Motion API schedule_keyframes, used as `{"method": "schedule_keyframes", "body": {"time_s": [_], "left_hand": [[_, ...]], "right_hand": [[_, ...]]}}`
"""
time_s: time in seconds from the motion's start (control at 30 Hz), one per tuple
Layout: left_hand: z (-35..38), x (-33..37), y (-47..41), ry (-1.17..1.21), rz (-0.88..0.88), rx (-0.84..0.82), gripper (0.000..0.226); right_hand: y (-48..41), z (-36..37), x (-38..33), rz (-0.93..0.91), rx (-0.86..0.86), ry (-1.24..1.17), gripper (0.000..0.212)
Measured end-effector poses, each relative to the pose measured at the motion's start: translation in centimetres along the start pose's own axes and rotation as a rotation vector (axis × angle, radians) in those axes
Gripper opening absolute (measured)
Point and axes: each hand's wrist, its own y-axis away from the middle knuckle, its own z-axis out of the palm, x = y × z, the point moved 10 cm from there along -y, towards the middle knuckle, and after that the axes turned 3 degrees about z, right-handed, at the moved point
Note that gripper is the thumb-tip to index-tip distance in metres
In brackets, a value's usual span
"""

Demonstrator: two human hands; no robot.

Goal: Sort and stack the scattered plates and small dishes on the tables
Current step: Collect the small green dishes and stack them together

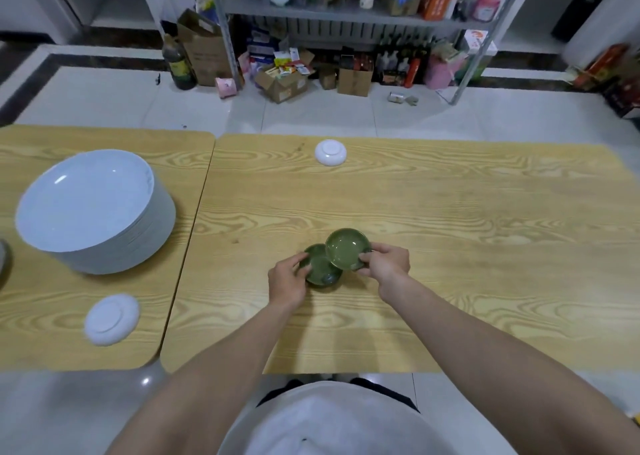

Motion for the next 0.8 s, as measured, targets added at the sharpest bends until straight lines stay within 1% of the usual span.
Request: {"method": "schedule_keyframes", "body": {"time_s": [0.17,0.37,0.67,0.8], "left_hand": [[0.1,-0.2,0.0,0.007,0.042,-0.051,0.033],[0.3,-0.8,-0.3,0.099,0.007,-0.094,0.035],[0.3,-0.8,-0.1,0.207,-0.013,-0.09,0.038],[0.2,-0.7,-0.1,0.206,-0.012,-0.093,0.042]], "right_hand": [[-0.3,1.9,1.2,0.012,-0.033,0.079,0.034],[-1.1,3.4,1.8,-0.017,-0.005,0.198,0.029],[-1.7,4.2,1.7,-0.056,0.0,0.271,0.03],[-2.0,4.4,1.8,-0.07,-0.009,0.304,0.029]]}}
